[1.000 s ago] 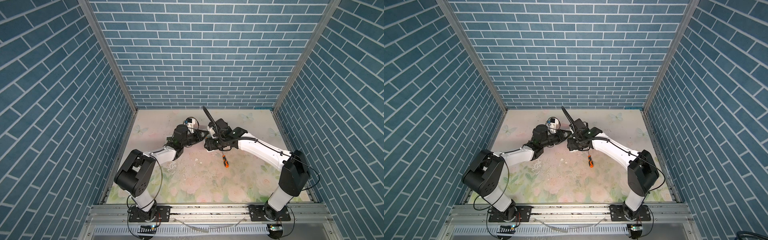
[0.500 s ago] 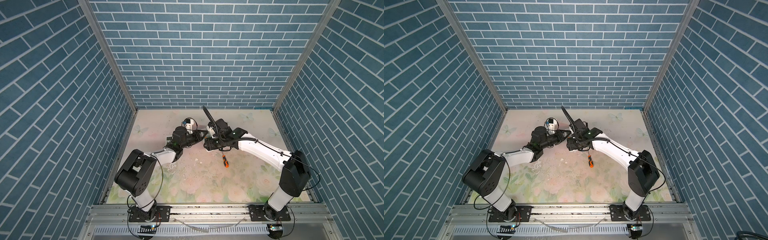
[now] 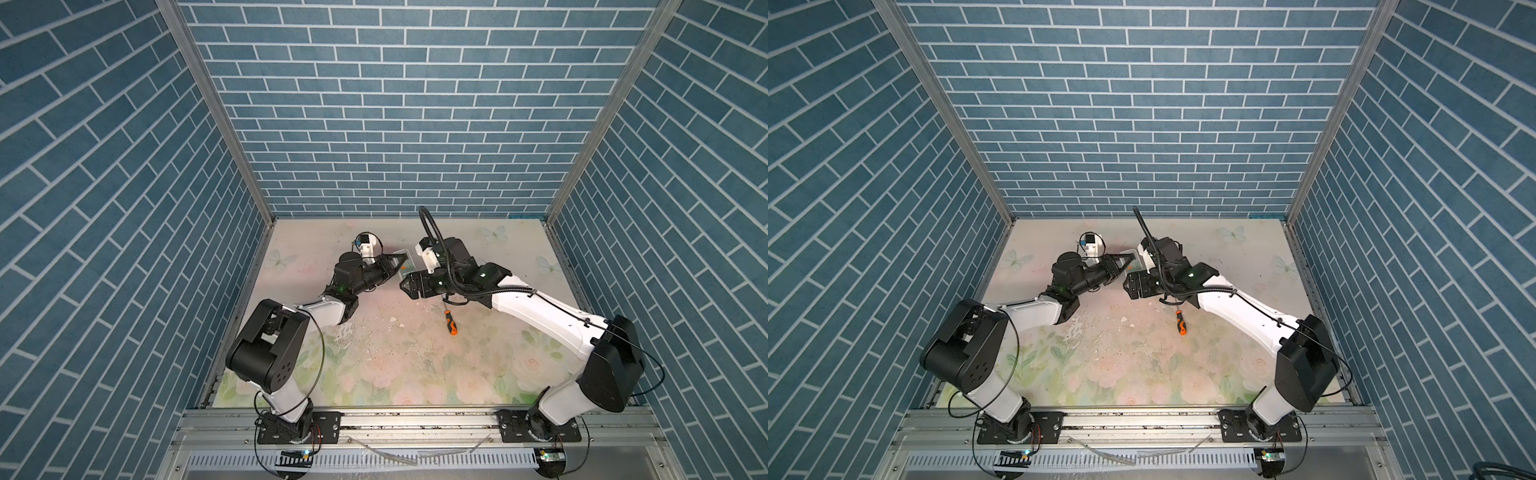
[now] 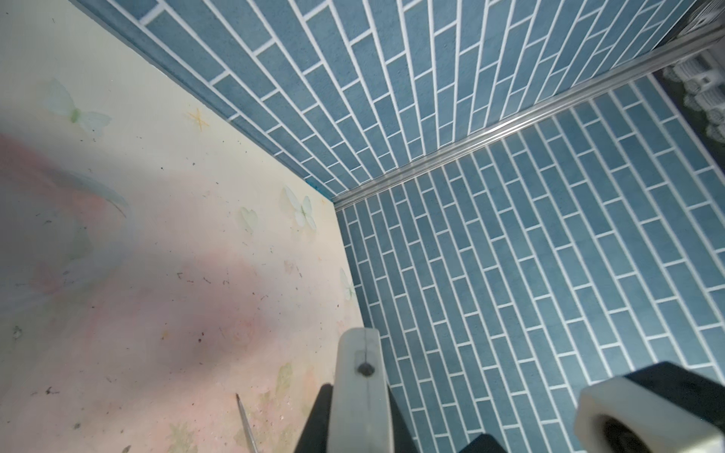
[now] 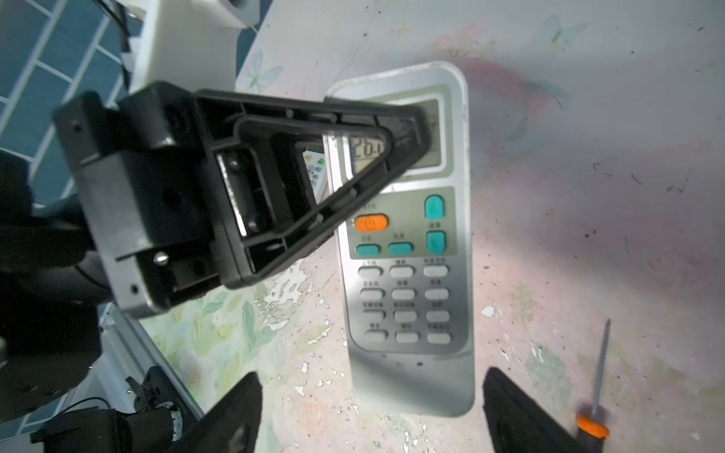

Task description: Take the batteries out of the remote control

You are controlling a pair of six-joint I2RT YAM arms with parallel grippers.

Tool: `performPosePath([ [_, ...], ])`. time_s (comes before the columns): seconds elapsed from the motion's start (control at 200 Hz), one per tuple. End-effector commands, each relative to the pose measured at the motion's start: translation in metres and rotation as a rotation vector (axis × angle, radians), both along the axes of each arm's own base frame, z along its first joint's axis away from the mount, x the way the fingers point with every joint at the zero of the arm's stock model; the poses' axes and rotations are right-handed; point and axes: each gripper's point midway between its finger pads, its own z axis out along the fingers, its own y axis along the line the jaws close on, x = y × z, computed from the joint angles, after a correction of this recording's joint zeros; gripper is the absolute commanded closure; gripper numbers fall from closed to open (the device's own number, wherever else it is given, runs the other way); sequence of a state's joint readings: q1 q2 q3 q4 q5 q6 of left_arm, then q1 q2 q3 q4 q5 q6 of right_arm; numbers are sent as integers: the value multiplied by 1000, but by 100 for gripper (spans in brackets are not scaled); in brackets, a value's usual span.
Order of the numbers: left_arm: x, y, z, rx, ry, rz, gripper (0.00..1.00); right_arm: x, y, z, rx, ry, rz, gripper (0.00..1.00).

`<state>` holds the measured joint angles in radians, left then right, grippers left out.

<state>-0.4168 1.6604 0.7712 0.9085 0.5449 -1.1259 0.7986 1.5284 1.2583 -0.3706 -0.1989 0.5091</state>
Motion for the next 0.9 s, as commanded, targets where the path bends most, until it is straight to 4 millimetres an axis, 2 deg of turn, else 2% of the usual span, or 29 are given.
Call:
performPosePath([
  [0.0,-3,6,43,-146,-95,-28,100,4,-5,13,120,7,-30,20],
  [0.155,-4,6,56,-202,-107,-38,100,16,-14,16,182,23,-21,32],
  [0.28,-3,5,62,-252,-112,-57,100,22,-15,24,288,41,7,35],
  [0.51,4,4,56,-294,-104,-49,100,19,-2,32,354,48,102,38],
  [0.715,9,5,61,-324,-123,-36,100,20,12,32,414,77,150,45],
  [0.895,6,1,67,-339,-131,-49,100,21,16,32,436,78,158,45],
])
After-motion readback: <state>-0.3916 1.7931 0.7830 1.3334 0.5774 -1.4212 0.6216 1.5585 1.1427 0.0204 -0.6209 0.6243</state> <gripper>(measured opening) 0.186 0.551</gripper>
